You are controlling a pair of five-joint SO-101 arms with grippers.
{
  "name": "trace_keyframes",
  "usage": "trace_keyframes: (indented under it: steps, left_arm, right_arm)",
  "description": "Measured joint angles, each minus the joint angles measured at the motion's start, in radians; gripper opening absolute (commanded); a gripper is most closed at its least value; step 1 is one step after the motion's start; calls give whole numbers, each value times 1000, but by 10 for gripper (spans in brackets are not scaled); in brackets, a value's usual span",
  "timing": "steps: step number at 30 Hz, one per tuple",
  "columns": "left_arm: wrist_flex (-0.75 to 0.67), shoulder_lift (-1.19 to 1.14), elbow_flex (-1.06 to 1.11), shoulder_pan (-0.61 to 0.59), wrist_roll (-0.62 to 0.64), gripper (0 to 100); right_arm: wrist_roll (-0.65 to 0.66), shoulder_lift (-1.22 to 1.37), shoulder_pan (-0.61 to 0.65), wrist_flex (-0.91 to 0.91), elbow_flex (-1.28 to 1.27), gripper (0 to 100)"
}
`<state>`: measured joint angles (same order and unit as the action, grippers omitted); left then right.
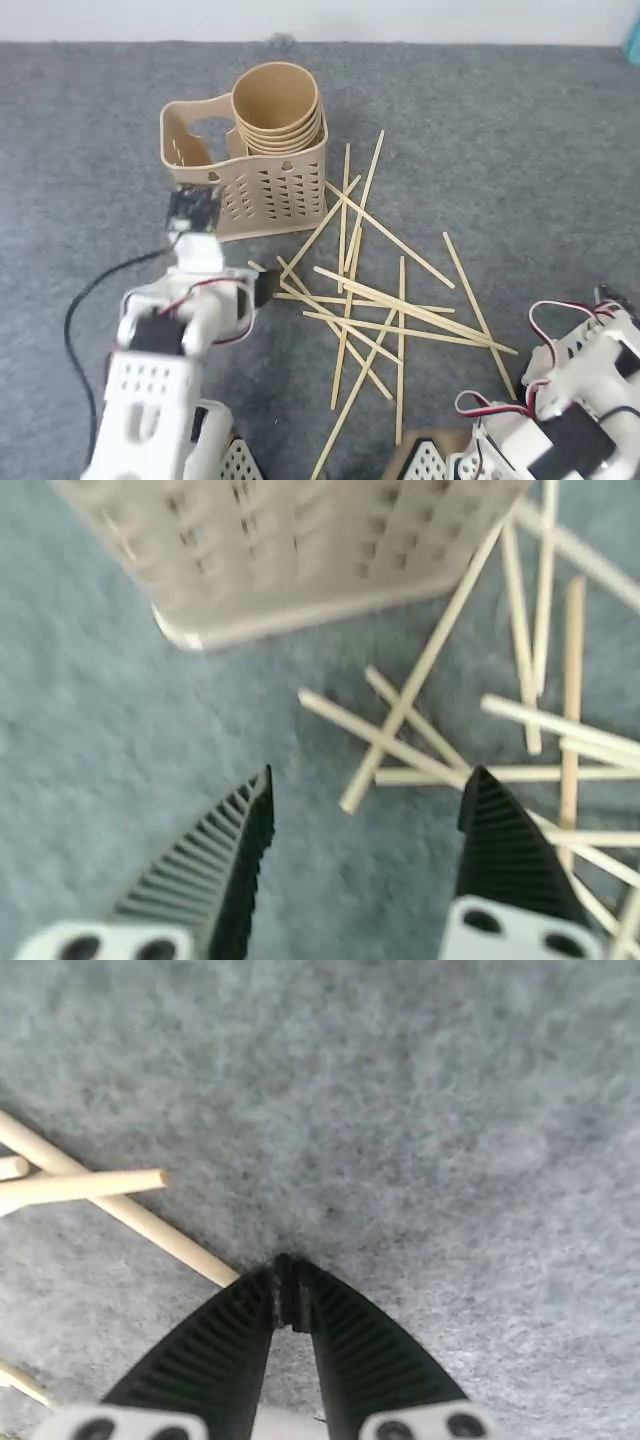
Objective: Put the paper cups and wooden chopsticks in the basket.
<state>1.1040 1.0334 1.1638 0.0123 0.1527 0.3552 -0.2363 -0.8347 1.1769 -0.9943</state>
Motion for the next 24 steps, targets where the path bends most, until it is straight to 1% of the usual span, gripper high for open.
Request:
trace_keyframes:
  steps: [2, 5, 9, 11, 14, 20, 22, 24]
  left_arm:
    - [-37, -143, -25, 23, 46, 287]
    - [-130, -338, -35, 58, 107, 287]
    - [-293, -560, -37, 66, 170, 287]
    - [-327, -634, -57, 66, 193, 286]
    - [-328, -664, -86, 68, 216, 258]
    - [-347, -667, -86, 74, 221, 103]
    - [-348, -667, -86, 78, 224, 97]
    - [-353, -667, -86, 95, 224, 127]
  right_arm:
    - [0, 0, 0, 0, 0, 9]
    - [0, 0, 0, 0, 0, 9]
    - [0, 0, -3, 0, -2, 9]
    - [0, 0, -3, 0, -2, 9]
    - [0, 0, -3, 0, -2, 9]
    - [0, 0, -3, 0, -2, 9]
    - [0, 0, -3, 0, -2, 9]
    - [0, 0, -3, 0, -2, 9]
